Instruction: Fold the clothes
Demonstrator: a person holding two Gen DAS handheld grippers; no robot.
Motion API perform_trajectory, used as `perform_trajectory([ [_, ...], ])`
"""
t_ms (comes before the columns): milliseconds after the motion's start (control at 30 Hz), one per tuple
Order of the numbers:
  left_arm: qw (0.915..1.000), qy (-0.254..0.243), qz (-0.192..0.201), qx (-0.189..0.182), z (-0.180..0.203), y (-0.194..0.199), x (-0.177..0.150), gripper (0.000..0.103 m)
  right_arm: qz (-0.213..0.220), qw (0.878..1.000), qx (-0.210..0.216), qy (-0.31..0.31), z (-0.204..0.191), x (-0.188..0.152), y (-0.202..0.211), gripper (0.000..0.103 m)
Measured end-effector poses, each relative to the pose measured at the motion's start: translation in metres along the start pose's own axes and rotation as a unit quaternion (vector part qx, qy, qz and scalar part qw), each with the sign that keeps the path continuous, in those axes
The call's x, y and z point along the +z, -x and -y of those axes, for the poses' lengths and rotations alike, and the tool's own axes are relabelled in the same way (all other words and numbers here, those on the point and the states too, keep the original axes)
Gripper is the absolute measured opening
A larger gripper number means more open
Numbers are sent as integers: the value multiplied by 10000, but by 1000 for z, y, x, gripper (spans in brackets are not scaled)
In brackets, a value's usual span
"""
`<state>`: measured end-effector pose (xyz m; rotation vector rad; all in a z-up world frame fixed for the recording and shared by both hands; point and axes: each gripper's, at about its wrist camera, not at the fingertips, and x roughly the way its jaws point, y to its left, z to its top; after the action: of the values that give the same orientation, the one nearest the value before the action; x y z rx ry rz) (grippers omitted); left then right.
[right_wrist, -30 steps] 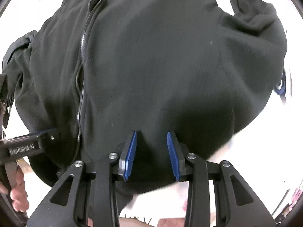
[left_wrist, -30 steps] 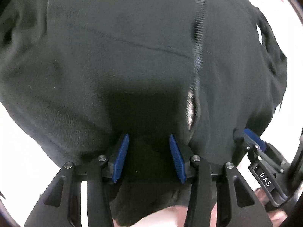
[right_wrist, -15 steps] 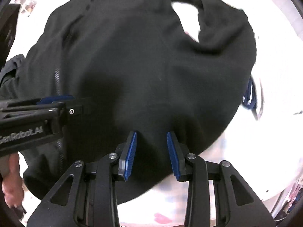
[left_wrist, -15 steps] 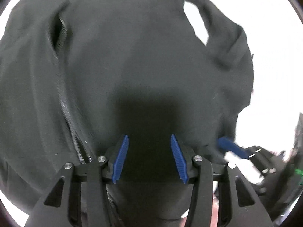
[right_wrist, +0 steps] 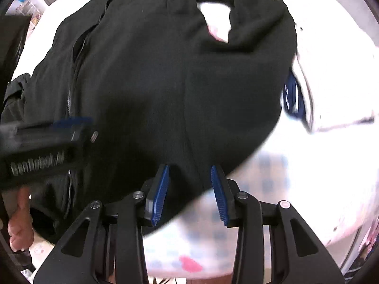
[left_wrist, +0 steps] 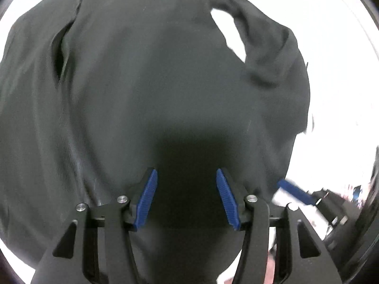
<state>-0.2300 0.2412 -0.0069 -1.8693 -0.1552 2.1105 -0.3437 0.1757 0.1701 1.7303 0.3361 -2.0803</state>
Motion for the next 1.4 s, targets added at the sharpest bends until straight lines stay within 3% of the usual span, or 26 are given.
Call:
perform_trajectory([
  [100,9992,87,-350,150,-1,-24,11,55,-191,9997,15,-171,12,-5,-9,38],
  [200,9946,388,-910,311,-14,-46,-11,55,-386,9986,34,-349,24,-10,-18,38],
  [333,9950,263,-933,245,-13,-34,-34,56,-599,9957,233,-670,44,-29,-19,44],
  [433,9950,655,-623,-416,-17,-16,-30,55,-664,9928,274,-959,61,-41,-6,43],
  [533,9948,680,-362,-660,-6,-5,-12,55,-405,9904,292,-1290,79,-36,13,44],
  [733,9945,-185,87,-1031,61,3,41,55,68,9838,196,-1780,112,3,32,44],
  [833,9913,-818,28,-1027,108,-19,71,57,65,9807,-82,-1954,124,14,30,44],
  [1033,9831,-1455,-441,-1021,147,-43,87,62,15,9751,-227,-2207,134,12,33,44],
  [1100,9841,-1636,-388,-572,154,-51,86,13,-39,9751,-226,-2207,133,10,33,44],
  [1133,9868,-1508,-376,-455,150,-50,88,8,-66,9751,-226,-2207,133,10,33,44],
  [1200,9927,-823,-270,-841,132,-36,97,8,-59,9766,-207,-2139,128,13,35,44],
  [1267,9942,-215,150,-1043,103,-6,101,8,-3,9782,-168,-2071,121,18,39,44],
  [1400,9926,868,546,-654,26,22,94,7,108,9807,12,-1954,105,32,44,44],
])
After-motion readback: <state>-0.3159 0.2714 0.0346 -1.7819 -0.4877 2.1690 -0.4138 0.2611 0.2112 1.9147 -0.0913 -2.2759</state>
